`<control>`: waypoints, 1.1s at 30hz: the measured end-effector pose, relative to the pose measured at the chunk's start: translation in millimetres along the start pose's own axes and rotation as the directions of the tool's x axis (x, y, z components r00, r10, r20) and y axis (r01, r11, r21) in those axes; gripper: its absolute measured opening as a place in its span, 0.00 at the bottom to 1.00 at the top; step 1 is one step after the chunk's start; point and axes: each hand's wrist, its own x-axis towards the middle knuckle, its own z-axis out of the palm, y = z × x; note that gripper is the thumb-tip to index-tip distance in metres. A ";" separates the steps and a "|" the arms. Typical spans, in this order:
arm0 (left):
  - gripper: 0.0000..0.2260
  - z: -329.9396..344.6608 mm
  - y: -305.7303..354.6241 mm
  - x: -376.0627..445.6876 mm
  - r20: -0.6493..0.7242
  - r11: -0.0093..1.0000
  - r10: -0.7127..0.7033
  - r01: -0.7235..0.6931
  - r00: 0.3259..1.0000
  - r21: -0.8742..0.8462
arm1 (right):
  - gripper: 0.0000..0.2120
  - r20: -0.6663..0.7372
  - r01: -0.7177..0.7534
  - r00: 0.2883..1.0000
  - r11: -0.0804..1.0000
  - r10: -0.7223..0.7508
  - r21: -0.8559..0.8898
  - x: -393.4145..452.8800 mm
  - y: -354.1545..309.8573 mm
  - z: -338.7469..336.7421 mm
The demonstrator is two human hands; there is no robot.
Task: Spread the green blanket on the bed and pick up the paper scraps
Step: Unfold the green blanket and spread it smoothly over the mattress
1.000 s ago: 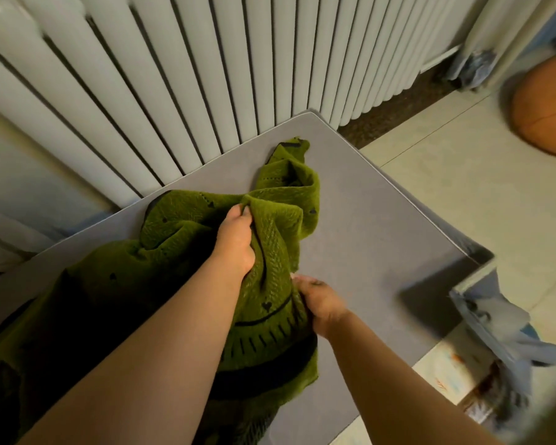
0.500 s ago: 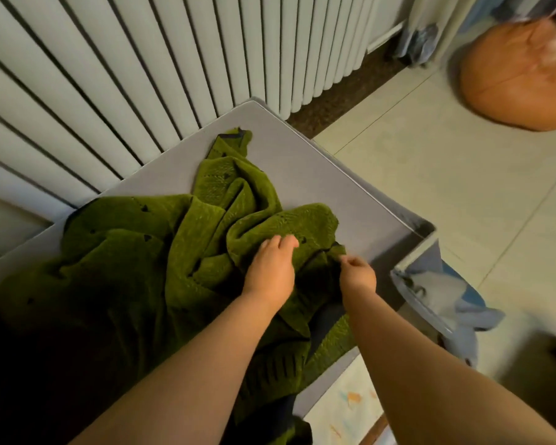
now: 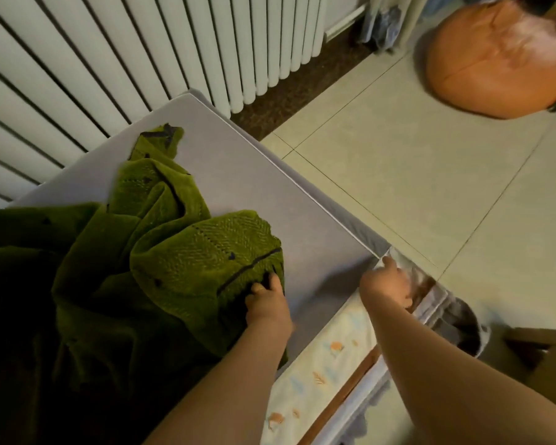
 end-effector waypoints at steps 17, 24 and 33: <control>0.30 -60.0 55.2 6.0 0.308 0.552 0.388 0.048 0.869 -0.832 | 0.36 0.723 -0.615 0.614 0.383 -0.316 0.690 6.1 -26.0 24.5; 0.15 -101.5 52.7 40.9 -0.391 0.882 0.240 -0.368 0.888 -0.294 | 0.29 0.715 -0.278 0.594 0.741 -0.368 0.612 21.6 -35.5 12.2; 0.24 -122.9 84.6 72.3 0.072 0.845 0.442 -0.441 0.894 0.302 | 0.19 0.405 0.150 0.827 0.848 -0.389 0.509 36.0 -41.0 4.4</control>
